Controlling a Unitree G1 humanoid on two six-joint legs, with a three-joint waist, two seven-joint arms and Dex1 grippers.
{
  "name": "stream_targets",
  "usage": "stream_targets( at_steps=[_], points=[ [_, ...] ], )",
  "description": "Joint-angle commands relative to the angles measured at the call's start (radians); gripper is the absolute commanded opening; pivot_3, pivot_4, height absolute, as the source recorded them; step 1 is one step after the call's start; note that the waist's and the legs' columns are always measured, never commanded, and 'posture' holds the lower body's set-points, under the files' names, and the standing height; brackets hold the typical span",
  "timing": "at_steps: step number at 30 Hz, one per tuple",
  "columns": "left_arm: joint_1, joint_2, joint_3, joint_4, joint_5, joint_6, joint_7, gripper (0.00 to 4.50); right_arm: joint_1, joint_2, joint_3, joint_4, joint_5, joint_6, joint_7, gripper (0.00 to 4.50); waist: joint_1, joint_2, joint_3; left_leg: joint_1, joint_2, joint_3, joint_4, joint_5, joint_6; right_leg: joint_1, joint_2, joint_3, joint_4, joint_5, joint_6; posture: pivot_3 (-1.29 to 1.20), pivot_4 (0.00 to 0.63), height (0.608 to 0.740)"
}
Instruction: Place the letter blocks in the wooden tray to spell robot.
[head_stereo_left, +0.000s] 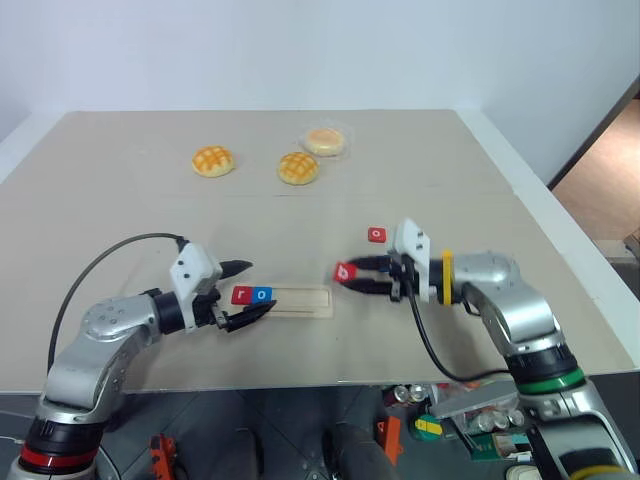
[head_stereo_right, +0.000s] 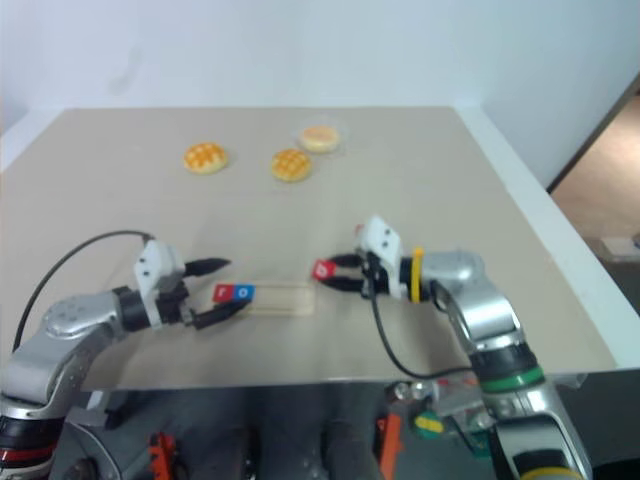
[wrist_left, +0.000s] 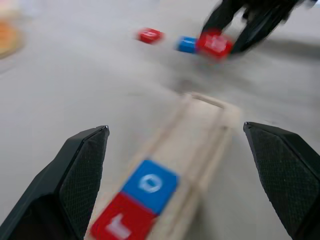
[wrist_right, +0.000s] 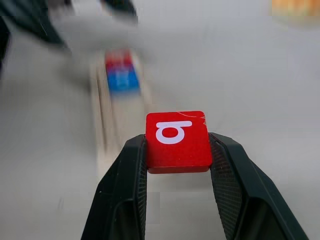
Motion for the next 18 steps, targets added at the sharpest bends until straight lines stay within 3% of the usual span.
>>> stream_targets(
  at_steps=[1, 8, 18],
  points=[
    [0.051, 0.017, 0.08, 0.01, -0.036, -0.068, -0.023, 4.5, -0.069, 0.056, 0.089, -0.028, 0.001, 0.07, 0.003, 1.2, 0.003, 0.0, 0.0, 0.0, 0.0, 0.0, -0.001, 0.0, 0.0, 0.0, 0.0, 0.0, 0.0, -0.001, -0.001, 0.0, 0.15, 0.74],
    [0.092, 0.056, 0.128, 0.055, -0.06, -0.115, -0.066, 4.5, -0.149, 0.139, 0.255, 0.117, -0.097, 0.013, 0.042, 1.2, 0.009, -0.001, 0.0, -0.004, -0.001, 0.0, -0.001, 0.0, 0.0, -0.003, -0.003, -0.001, 0.0, -0.002, -0.001, 0.0, 0.15, 0.74],
    [0.137, 0.049, 0.104, -0.006, -0.054, -0.118, -0.038, 4.5, -0.19, 0.197, 0.271, 0.303, -0.188, -0.067, 0.021, 1.2, 0.007, -0.001, 0.0, -0.003, 0.001, 0.001, -0.001, 0.0, 0.0, -0.004, -0.001, -0.001, 0.0, -0.001, -0.002, 0.0, 0.15, 0.74]
  ],
)
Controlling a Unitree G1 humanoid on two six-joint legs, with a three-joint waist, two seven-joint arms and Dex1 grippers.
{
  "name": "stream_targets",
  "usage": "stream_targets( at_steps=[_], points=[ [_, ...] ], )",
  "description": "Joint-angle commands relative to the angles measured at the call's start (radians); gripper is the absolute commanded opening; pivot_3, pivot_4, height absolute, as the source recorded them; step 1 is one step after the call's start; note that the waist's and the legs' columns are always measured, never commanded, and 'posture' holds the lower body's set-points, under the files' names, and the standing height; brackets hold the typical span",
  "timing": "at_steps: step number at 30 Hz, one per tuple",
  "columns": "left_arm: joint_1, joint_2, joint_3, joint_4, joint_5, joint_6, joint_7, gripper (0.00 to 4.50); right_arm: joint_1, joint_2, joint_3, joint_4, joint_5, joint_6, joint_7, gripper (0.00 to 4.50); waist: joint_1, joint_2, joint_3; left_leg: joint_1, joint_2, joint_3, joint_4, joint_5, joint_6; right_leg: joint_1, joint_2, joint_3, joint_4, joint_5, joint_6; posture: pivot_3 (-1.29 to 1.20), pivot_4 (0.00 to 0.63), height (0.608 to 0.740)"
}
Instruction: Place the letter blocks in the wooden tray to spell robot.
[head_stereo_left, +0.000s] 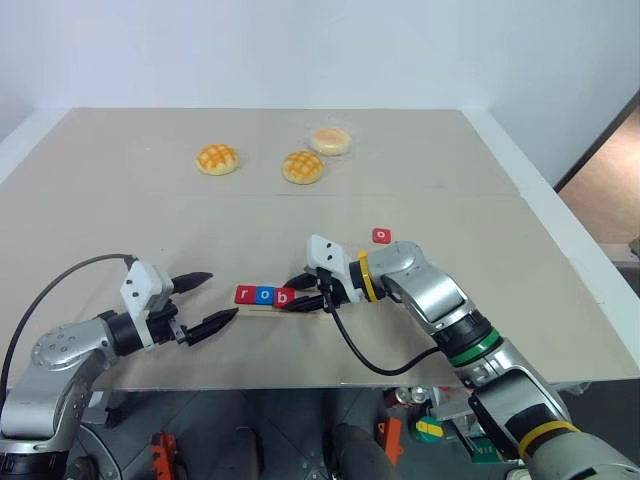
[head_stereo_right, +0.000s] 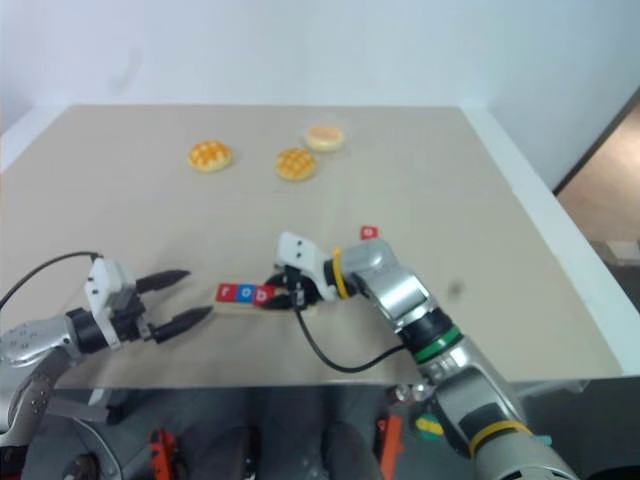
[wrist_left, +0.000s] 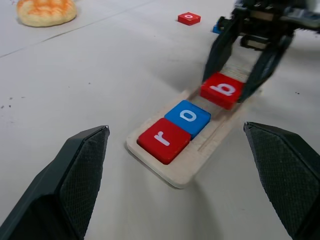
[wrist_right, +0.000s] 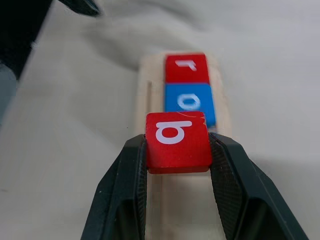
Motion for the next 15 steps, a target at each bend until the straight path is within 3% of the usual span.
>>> stream_targets(
  at_steps=[1, 15],
  points=[
    [0.002, 0.002, -0.002, -0.053, -0.009, -0.011, 0.021, 4.5, -0.035, 0.021, -0.015, 0.033, -0.02, -0.027, -0.014, 1.2, 0.0, 0.0, 0.0, 0.0, 0.001, 0.0, 0.0, 0.0, 0.0, 0.0, 0.001, 0.0, 0.0, 0.0, 0.0, 0.0, 0.15, 0.74],
    [0.001, 0.014, -0.034, -0.058, -0.002, -0.022, 0.028, 4.5, -0.034, 0.046, -0.022, 0.057, -0.041, 0.001, -0.008, 1.2, 0.0, 0.0, 0.0, 0.001, 0.001, 0.0, 0.0, 0.0, 0.0, 0.0, 0.001, 0.0, 0.0, 0.001, -0.001, 0.0, 0.15, 0.74]
  ],
)
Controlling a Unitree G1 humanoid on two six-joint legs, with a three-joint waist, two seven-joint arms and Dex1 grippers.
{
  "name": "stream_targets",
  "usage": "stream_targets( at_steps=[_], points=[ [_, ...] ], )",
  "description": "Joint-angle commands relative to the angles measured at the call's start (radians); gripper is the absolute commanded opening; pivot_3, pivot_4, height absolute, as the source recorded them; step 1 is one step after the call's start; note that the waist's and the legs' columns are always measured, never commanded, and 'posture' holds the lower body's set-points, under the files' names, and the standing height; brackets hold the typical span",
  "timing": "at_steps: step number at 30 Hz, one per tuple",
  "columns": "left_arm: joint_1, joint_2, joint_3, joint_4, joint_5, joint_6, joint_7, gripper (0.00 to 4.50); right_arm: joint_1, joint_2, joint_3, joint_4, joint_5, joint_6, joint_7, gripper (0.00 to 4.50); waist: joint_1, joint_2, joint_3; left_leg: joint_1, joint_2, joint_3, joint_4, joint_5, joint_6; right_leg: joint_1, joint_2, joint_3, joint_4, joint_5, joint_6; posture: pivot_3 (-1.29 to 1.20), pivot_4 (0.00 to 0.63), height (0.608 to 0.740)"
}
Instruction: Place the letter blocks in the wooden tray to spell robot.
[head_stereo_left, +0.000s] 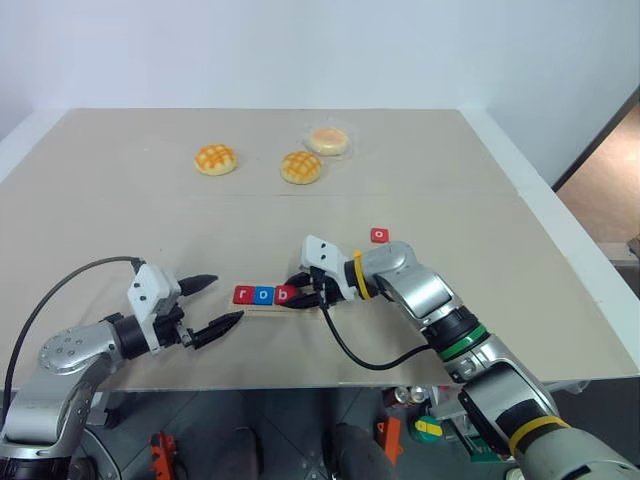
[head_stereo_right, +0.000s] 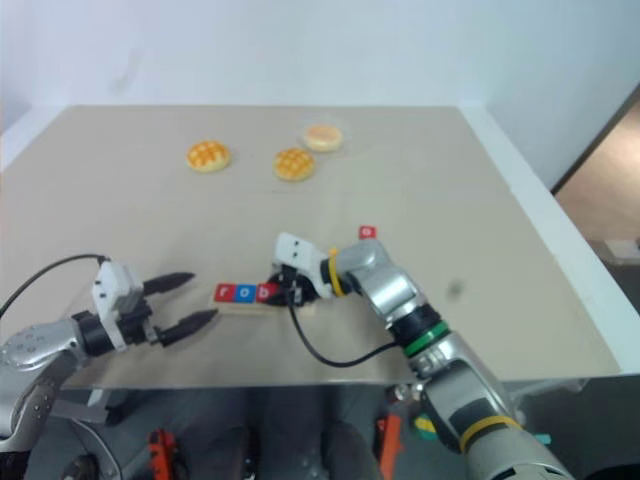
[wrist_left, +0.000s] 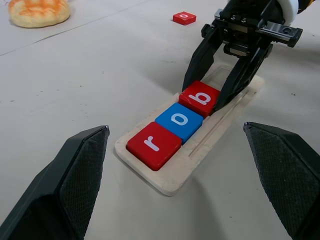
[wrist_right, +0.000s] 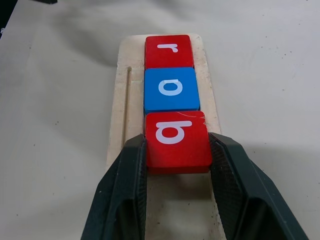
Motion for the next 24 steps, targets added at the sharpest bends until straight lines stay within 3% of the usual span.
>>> stream_targets(
  at_steps=[1, 12, 14, 20, 21, 24],
  points=[
    [0.0, 0.016, -0.003, -0.038, 0.002, -0.027, -0.007, 4.5, -0.024, 0.011, -0.023, -0.011, 0.007, 0.023, 0.003, 1.2, 0.0, 0.0, 0.0, 0.0, 0.0, 0.0, 0.0, 0.0, 0.0, 0.0, 0.0, 0.0, 0.0, 0.0, 0.0, 0.0, 0.15, 0.74],
    [-0.005, 0.027, -0.032, -0.038, 0.005, -0.046, -0.021, 4.5, -0.018, 0.015, -0.02, -0.014, 0.005, 0.049, 0.012, 1.2, 0.0, 0.0, 0.0, 0.0, 0.0, 0.0, 0.0, 0.0, 0.0, 0.0, 0.0, 0.0, 0.0, 0.0, 0.0, 0.0, 0.15, 0.74],
    [-0.006, 0.028, -0.033, -0.036, 0.007, -0.048, -0.021, 4.5, -0.017, 0.016, -0.022, -0.017, 0.01, 0.062, 0.015, 2.24, 0.0, 0.0, 0.0, 0.0, 0.0, 0.0, 0.0, 0.0, 0.0, 0.0, 0.0, 0.0, 0.0, 0.0, 0.0, 0.0, 0.15, 0.74],
    [0.001, 0.033, -0.032, -0.032, 0.013, -0.054, -0.025, 4.5, -0.013, 0.029, -0.054, -0.044, 0.028, 0.069, -0.006, 4.26, 0.0, 0.0, 0.0, 0.0, 0.0, 0.0, 0.0, 0.0, 0.0, 0.0, 0.0, 0.0, 0.0, 0.0, 0.0, 0.0, 0.15, 0.74],
    [0.001, 0.034, -0.033, -0.031, 0.014, -0.055, -0.025, 4.5, -0.016, 0.03, -0.062, -0.053, 0.032, 0.076, -0.013, 4.47, 0.0, 0.0, 0.0, 0.0, 0.0, 0.0, 0.0, 0.0, 0.0, 0.0, 0.0, 0.0, 0.0, 0.0, 0.0, 0.0, 0.15, 0.74],
    [-0.003, 0.043, -0.038, -0.034, 0.025, -0.077, -0.038, 4.5, -0.037, 0.036, -0.148, -0.123, 0.094, 0.16, -0.051, 4.47, 0.0, 0.0, 0.0, 0.0, 0.0, 0.001, 0.0, 0.0, 0.0, -0.001, 0.0, 0.0, 0.0, 0.0, 0.0, 0.0, 0.15, 0.74]
  ],
)
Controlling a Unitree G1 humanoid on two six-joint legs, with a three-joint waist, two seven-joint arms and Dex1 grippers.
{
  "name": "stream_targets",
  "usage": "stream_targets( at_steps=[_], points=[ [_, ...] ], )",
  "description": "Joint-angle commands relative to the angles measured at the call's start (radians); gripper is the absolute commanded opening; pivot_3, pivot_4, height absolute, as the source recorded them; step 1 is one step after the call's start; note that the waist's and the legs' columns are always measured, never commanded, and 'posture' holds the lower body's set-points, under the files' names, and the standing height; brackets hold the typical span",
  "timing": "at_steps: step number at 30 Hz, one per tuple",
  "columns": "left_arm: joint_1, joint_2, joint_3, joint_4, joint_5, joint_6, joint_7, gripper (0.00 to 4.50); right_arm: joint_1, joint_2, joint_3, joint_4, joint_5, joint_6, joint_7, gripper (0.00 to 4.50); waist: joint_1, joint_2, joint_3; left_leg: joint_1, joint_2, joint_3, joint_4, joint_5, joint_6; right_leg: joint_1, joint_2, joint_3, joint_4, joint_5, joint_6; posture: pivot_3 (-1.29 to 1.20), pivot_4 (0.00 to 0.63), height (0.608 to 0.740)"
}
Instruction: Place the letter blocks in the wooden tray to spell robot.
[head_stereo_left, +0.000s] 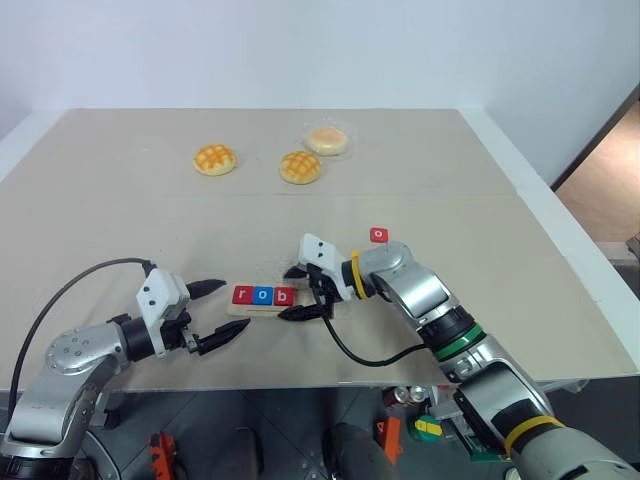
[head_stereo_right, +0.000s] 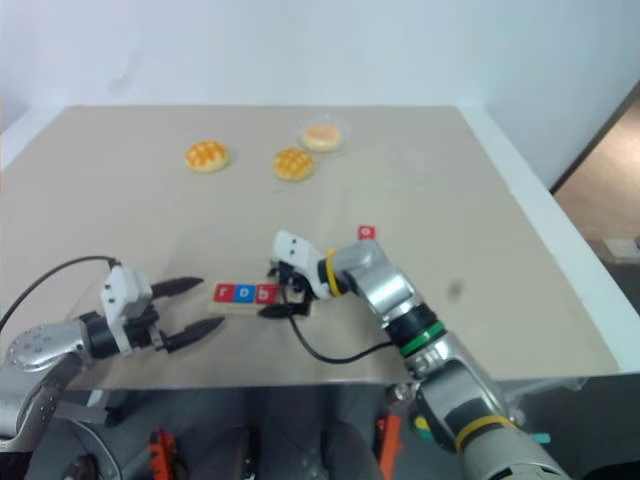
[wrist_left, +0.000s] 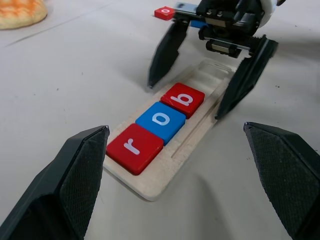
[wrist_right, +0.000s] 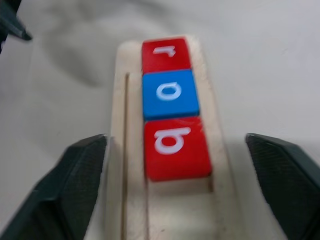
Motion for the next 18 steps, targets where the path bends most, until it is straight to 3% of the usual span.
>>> stream_targets(
  at_steps=[1, 4, 7, 13, 18],
  points=[
    [-0.003, 0.028, -0.006, -0.038, 0.016, -0.046, -0.027, 4.5, -0.046, 0.013, -0.147, -0.113, 0.102, 0.107, -0.056, 4.47, 0.0, 0.0, 0.0, 0.0, 0.0, 0.0, 0.0, 0.0, 0.0, 0.0, 0.0, 0.0, 0.0, 0.0, 0.0, 0.0, 0.15, 0.74],
    [-0.012, 0.04, -0.023, -0.053, 0.014, -0.05, -0.05, 4.5, -0.078, 0.007, -0.257, -0.103, 0.152, 0.178, -0.129, 4.47, 0.0, 0.0, 0.0, -0.001, 0.0, 0.0, 0.0, 0.0, 0.0, -0.001, 0.0, 0.0, 0.0, 0.0, 0.0, 0.0, 0.15, 0.74],
    [-0.043, 0.059, -0.044, -0.076, -0.013, -0.013, -0.071, 4.5, -0.108, -0.046, -0.354, 0.007, 0.135, 0.118, -0.214, 4.47, 0.003, 0.0, 0.0, -0.001, 0.0, 0.0, 0.0, 0.0, 0.0, 0.0, 0.0, 0.0, 0.0, 0.0, 0.0, 0.0, 0.15, 0.74],
    [-0.104, 0.076, -0.074, -0.09, -0.043, 0.037, -0.093, 4.5, -0.105, -0.179, -0.324, 0.271, 0.015, -0.195, -0.19, 4.47, 0.0, 0.0, 0.0, -0.001, -0.002, 0.005, -0.001, 0.0, 0.0, 0.0, -0.002, 0.003, -0.001, -0.001, 0.003, 0.0, 0.15, 0.74],
    [-0.136, 0.073, -0.091, -0.08, -0.043, 0.04, -0.099, 4.5, -0.175, -0.21, -0.305, 0.513, -0.038, -0.356, -0.123, 4.47, -0.014, 0.0, 0.0, 0.0, -0.001, 0.006, -0.004, -0.001, 0.001, -0.002, 0.0, 0.006, -0.001, -0.002, 0.003, 0.0, 0.15, 0.74]
  ],
)
